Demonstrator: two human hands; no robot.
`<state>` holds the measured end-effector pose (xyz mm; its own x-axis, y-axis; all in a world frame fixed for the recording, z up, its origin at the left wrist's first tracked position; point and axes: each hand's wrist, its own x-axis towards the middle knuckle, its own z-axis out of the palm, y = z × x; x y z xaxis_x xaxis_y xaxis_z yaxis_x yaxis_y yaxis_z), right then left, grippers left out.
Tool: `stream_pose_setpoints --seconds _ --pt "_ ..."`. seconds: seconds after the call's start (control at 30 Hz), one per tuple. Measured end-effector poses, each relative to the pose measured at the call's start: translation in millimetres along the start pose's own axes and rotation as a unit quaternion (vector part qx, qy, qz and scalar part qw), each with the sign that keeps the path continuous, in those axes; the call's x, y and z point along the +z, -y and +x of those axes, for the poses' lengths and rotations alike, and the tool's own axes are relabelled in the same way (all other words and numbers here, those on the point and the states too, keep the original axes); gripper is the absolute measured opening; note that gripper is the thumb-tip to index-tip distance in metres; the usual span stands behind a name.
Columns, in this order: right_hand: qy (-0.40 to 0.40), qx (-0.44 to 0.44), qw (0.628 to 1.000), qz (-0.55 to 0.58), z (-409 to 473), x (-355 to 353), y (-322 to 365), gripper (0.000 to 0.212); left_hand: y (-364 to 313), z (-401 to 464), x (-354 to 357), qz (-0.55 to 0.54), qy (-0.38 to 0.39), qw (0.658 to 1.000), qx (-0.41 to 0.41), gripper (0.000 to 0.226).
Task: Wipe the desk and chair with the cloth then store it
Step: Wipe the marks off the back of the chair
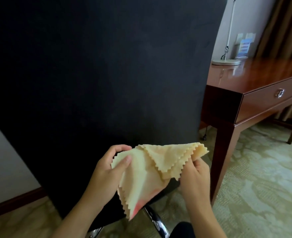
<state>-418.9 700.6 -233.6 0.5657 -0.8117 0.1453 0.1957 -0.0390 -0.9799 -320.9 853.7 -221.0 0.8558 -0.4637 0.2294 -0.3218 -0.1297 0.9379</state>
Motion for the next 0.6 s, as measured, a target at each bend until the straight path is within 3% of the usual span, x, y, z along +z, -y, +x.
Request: stream_pose_setpoints --seconds 0.17,0.23,0.3,0.4,0.43,0.53,0.6 --pt "-0.023 0.008 1.000 -0.011 -2 -9 -10 0.023 6 -5 -4 0.020 0.023 0.999 -0.017 0.039" --pt "-0.030 -0.002 0.999 -0.035 1 -11 -11 0.010 18 -4 -6 0.098 0.039 0.994 -0.010 0.051" --pt "0.005 -0.012 0.998 -0.065 3 -12 -10 0.015 31 -9 0 0.198 0.095 0.975 0.012 0.063" --pt "0.108 -0.027 0.989 -0.099 4 -1 1 0.016 32 -22 23 0.178 0.142 0.972 0.055 0.077" --pt "0.132 -0.037 0.983 -0.119 6 2 5 0.015 28 -23 31 0.159 0.133 0.975 0.083 0.069" --pt "0.167 -0.034 0.979 -0.110 15 1 20 0.013 19 -12 36 0.084 0.084 0.985 0.121 0.012" --pt "0.192 -0.002 0.979 -0.074 24 -8 32 0.018 13 1 29 0.026 0.075 0.992 0.099 0.008"
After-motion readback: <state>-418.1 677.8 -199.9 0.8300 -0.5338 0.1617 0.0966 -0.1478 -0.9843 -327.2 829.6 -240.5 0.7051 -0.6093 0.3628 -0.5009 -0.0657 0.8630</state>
